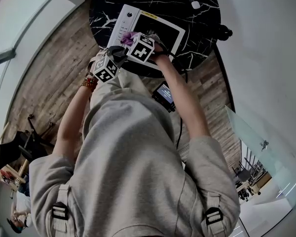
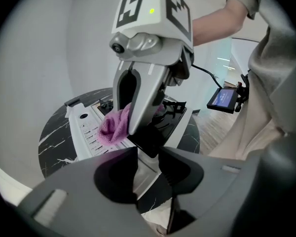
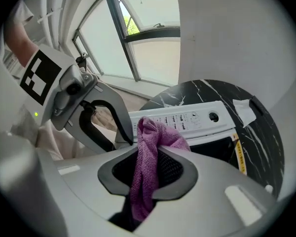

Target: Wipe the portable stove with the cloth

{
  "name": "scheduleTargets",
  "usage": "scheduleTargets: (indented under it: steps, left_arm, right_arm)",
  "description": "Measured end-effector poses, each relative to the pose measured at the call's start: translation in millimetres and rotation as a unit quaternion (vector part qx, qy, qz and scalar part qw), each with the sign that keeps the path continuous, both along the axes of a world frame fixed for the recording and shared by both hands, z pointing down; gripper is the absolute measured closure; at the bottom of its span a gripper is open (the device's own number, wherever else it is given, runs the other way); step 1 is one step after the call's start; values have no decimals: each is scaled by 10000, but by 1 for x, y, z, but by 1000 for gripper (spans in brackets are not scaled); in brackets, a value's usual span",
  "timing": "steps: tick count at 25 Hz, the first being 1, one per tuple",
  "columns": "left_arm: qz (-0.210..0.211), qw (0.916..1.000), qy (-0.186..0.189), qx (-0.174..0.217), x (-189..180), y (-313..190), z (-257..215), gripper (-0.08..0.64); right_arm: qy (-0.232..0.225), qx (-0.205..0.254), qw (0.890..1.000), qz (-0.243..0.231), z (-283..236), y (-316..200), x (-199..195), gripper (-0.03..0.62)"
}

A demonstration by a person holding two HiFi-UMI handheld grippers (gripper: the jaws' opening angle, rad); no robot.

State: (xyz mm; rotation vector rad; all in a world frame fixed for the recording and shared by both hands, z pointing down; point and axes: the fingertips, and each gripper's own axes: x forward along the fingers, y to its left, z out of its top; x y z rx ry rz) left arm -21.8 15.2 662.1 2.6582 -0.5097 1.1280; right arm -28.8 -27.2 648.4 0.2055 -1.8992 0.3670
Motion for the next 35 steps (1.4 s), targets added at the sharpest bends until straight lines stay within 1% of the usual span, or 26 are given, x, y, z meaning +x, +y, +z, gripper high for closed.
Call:
scheduleTargets:
  steps: [4, 7, 9, 10, 11, 12, 13, 14, 15, 16, 17, 18, 20, 22, 24, 29, 35]
  left_arm:
    - [19, 10000, -10, -17, 0, 0, 0, 430]
    - [5, 10000, -11, -41, 1, 0, 0, 430]
    - [-2, 10000, -1, -88, 3, 1, 0, 430]
    - [-3, 9999, 6, -112, 3, 1, 0, 430]
    - [-3, 9999, 10, -129, 3, 1, 0, 431]
    - [-3, 9999, 10, -135, 2, 0, 0, 432]
    - [-3, 9999, 10, -130, 2, -1, 0, 433]
    - [-2, 9999, 12, -122, 1, -1, 0, 433]
    - [0, 9999, 15, -113, 1, -2, 0, 434]
    - [4, 9999, 17, -110, 1, -2, 0, 434]
    - [7, 9999, 16, -114, 1, -1, 0, 436]
    - [10, 9999, 13, -125, 1, -1, 1, 436]
    - [12, 9999, 16, -158, 1, -1, 1, 437]
    - [20, 9998, 28, -176, 2, -1, 0, 437]
    - [29, 9999, 29, -157, 1, -1, 0, 437]
    - [32, 9999, 8, -158, 1, -1, 1, 437]
    - [37, 9999, -10, -149, 0, -1, 2, 437]
  right_arm:
    - [-179, -505, 9986, 45, 0, 10, -4, 508]
    - [-293, -941, 9949, -199, -1, 13, -1, 506]
    - [-502, -1305, 9895, -380, -9, 13, 3, 505]
    - [-641, -1359, 9880, -370, -14, 7, 5, 503]
    - [-778, -1262, 9886, -269, -19, -3, 6, 502]
    - [-875, -987, 9912, -97, -24, -19, 7, 502]
    - [-880, -537, 9946, 93, -29, -39, 9, 502]
    - [-766, 23, 9968, 238, -33, -60, 14, 502]
    - [-539, 596, 9964, 278, -34, -78, 20, 502]
    - [-249, 1082, 9936, 187, -30, -91, 26, 502]
    - [27, 1403, 9901, 2, -23, -96, 31, 502]
    - [225, 1541, 9876, -191, -14, -95, 33, 503]
    - [391, 1559, 9863, -366, 0, -86, 30, 503]
    - [489, 1630, 9847, -362, 4, -82, 26, 503]
    - [566, 1599, 9848, -380, 4, -78, 23, 505]
    - [414, 1081, 9926, -363, 4, -55, 16, 506]
    - [269, 559, 9960, -640, 3, -18, 4, 506]
